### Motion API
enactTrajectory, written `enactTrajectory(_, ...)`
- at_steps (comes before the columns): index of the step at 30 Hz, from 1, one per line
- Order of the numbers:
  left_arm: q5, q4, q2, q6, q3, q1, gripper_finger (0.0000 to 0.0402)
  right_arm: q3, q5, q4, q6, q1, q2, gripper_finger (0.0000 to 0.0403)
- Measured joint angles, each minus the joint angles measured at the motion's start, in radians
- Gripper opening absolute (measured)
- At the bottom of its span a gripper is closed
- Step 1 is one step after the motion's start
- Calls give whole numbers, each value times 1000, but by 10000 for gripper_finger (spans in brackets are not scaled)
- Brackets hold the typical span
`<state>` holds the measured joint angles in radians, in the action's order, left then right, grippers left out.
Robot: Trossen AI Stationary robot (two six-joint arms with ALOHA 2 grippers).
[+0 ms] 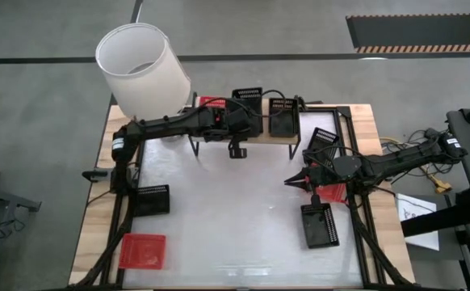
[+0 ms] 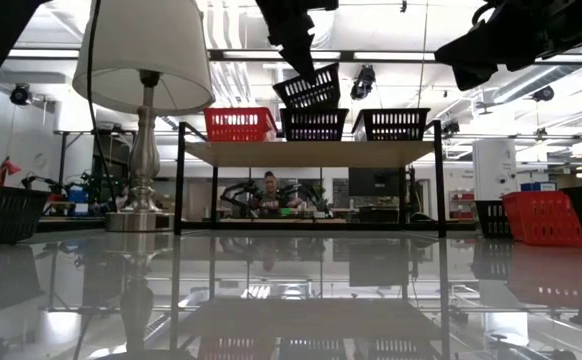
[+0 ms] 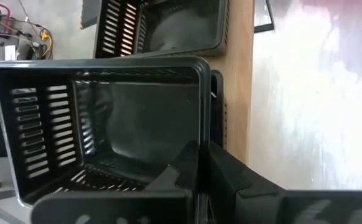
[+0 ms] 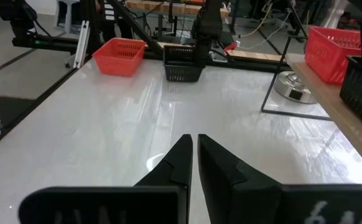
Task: Stack baskets on shelf by color
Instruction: Stack the black basket into the other black basket on the shelf
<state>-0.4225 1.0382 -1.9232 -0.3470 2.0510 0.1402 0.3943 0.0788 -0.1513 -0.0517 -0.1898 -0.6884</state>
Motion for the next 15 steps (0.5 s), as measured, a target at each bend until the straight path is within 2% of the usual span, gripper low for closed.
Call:
enactTrajectory(7, -1, -1, 0, 0, 0, 0, 2, 0, 0, 6, 1, 0, 0, 18)
enactTrajectory(15, -1, -5, -2, 0, -2, 5, 43, 0, 0, 7, 7, 0, 0, 18)
